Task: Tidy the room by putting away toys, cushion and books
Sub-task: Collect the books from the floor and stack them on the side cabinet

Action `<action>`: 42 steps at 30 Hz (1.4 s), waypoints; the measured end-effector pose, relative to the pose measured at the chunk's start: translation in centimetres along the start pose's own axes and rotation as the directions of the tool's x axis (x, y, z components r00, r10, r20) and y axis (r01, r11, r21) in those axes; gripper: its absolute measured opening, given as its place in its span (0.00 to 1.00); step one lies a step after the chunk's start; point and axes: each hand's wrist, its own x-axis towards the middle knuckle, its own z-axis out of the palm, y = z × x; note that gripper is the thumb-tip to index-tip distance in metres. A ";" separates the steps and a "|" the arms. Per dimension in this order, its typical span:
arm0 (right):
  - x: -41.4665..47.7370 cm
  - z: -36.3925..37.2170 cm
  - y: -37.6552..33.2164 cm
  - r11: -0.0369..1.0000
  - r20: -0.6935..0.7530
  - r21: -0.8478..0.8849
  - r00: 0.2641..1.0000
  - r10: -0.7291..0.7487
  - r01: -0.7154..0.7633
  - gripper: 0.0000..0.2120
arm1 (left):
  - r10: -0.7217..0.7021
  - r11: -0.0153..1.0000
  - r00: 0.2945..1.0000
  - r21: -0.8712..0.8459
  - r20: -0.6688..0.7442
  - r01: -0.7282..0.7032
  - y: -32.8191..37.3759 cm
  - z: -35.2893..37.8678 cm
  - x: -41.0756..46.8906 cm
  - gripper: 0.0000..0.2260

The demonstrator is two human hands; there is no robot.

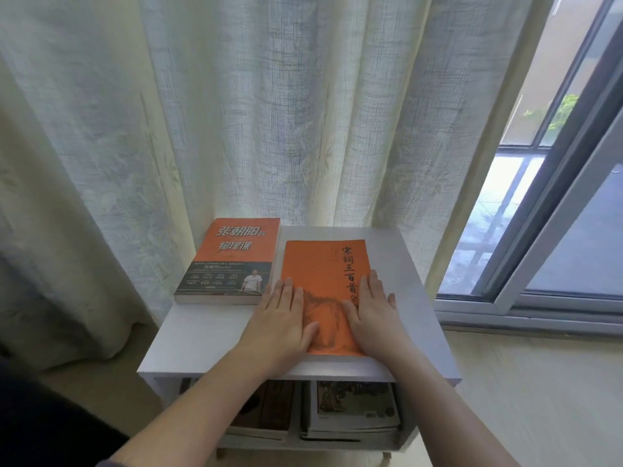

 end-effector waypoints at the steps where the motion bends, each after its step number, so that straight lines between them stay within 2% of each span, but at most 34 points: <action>1: 0.0 0.0 -0.1 1.000 0.001 -0.003 1.000 -0.002 0.002 0.32 | -0.015 1.000 1.000 -0.021 0.000 0.015 -0.1 0.3 -0.1 0.46; 3: 0.2 0.2 -0.2 1.000 -0.001 -0.010 1.000 -0.001 0.001 0.32 | -0.033 0.999 0.999 -0.025 0.003 0.034 -0.1 0.5 -0.1 0.51; 7: 0.3 0.3 -0.3 1.000 -0.001 -0.013 1.000 0.005 -0.005 0.32 | -0.046 0.999 0.999 -0.028 0.006 0.046 -0.3 0.5 -0.1 0.52; 11: 0.3 0.2 -0.3 1.000 -0.003 -0.020 1.000 0.011 -0.011 0.32 | -0.060 0.998 0.998 -0.031 -0.002 0.059 -0.2 0.5 -0.1 0.45; 17: -0.8 -0.5 -0.3 0.998 0.002 -0.053 0.999 0.042 -0.042 0.34 | -0.086 0.994 0.996 -0.066 -0.007 0.086 0.0 -0.1 -0.4 0.42; 22: -2.9 -0.8 -0.9 0.995 0.053 -0.100 0.998 -0.013 0.019 0.33 | -0.093 0.977 0.996 -0.193 -0.016 0.088 1.1 -0.5 -0.5 0.31; 24: -2.9 -0.5 -1.0 0.995 0.072 -0.096 0.997 -0.012 0.019 0.33 | -0.093 0.972 0.996 -0.219 -0.016 0.087 1.4 0.0 -0.5 0.30; 26: -2.7 -0.4 -1.0 0.994 0.079 -0.107 0.997 -0.008 0.017 0.33 | -0.097 0.980 0.995 -0.180 -0.034 0.089 1.2 0.5 -0.4 0.32; 28: -2.4 -0.3 -1.1 0.993 0.084 -0.116 0.996 -0.004 0.014 0.33 | -0.101 0.985 0.994 -0.145 -0.049 0.093 1.2 0.5 -0.3 0.37; 33: -2.2 -0.3 -1.2 0.993 0.090 -0.121 0.996 0.007 0.004 0.33 | -0.101 0.985 0.994 -0.146 -0.040 0.094 1.1 0.4 0.0 0.44; 35: -2.1 -0.4 -1.3 0.991 0.095 -0.135 0.995 0.012 0.001 0.34 | -0.110 0.985 0.994 -0.138 -0.029 0.105 1.1 0.4 0.0 0.44; 39: -2.7 -0.7 -1.4 0.992 0.102 -0.126 0.994 0.029 -0.015 0.34 | -0.137 0.986 0.990 -0.088 0.028 0.139 1.1 -0.1 -0.4 0.34; 42: -4.2 -0.9 -1.3 0.991 0.097 -0.131 0.995 0.027 -0.014 0.33 | -0.114 0.988 0.992 -0.095 0.049 0.119 1.3 -0.5 -1.9 0.44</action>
